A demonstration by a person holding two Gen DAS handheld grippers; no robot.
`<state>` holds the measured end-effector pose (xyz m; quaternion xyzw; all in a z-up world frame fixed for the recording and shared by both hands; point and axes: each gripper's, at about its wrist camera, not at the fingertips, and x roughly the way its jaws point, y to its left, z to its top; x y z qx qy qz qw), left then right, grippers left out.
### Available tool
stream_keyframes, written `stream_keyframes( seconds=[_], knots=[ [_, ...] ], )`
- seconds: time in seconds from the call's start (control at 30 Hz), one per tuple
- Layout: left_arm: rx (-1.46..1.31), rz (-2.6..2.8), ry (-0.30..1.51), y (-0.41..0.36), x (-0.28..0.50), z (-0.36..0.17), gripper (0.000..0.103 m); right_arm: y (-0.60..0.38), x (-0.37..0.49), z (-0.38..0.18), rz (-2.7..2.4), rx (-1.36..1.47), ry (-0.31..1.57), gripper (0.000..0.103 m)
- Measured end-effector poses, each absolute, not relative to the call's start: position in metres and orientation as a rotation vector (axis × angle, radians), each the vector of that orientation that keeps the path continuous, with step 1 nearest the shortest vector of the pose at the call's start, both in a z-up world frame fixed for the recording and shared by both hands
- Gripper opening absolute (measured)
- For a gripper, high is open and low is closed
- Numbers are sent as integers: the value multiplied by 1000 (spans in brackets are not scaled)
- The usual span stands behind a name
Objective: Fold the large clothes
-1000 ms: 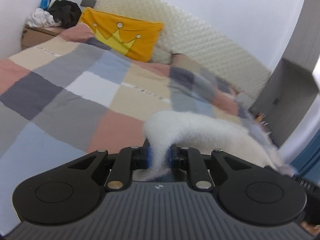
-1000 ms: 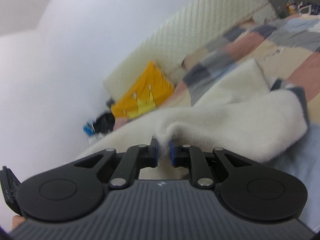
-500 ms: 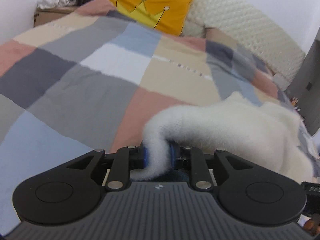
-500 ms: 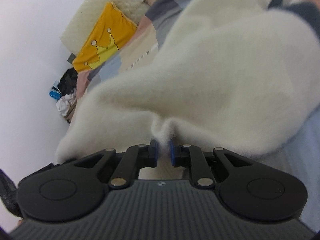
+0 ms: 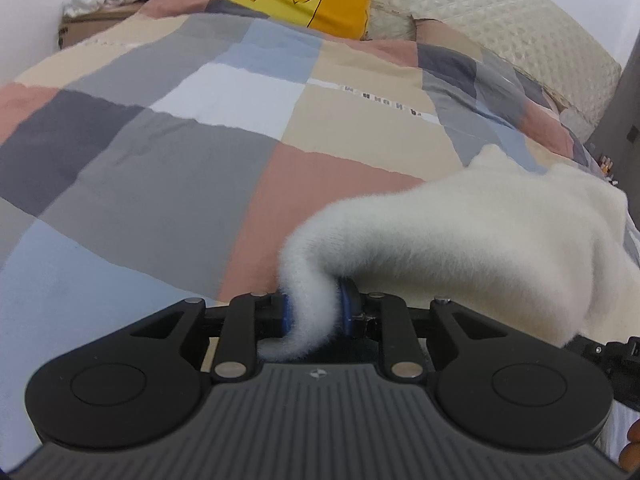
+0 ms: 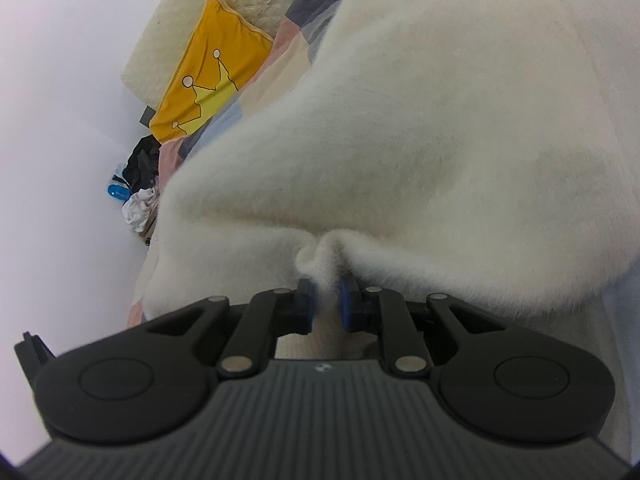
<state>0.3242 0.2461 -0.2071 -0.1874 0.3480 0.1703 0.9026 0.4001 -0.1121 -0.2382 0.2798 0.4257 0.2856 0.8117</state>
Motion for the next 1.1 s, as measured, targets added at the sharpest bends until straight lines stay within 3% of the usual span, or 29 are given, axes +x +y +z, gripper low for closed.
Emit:
stream_keyframes(
  seconds=[0.1, 0.2, 0.23, 0.33, 0.57, 0.67, 0.93, 1.1],
  knots=[
    [-369, 357, 727, 243, 317, -197, 37, -116, 395, -232, 618, 564, 896, 21],
    [-403, 339, 697, 244, 304, -186, 63, -113, 389, -224, 637, 531, 889, 36],
    [-409, 326, 683, 243, 299, -181, 67, -112, 387, -222, 645, 521, 886, 45],
    [-392, 311, 664, 235, 284, -171, 71, -107, 379, -214, 655, 471, 868, 65],
    [-376, 220, 657, 206, 253, -165, 71, -107, 355, -195, 654, 359, 803, 67],
    [-385, 141, 651, 192, 249, -165, 68, -101, 342, -189, 642, 250, 768, 67],
    [-518, -22, 659, 174, 265, -185, 28, -86, 335, -201, 599, 89, 791, 66],
    [-558, -4, 700, 178, 285, -207, 22, -78, 337, -208, 595, 49, 791, 65]
  ],
)
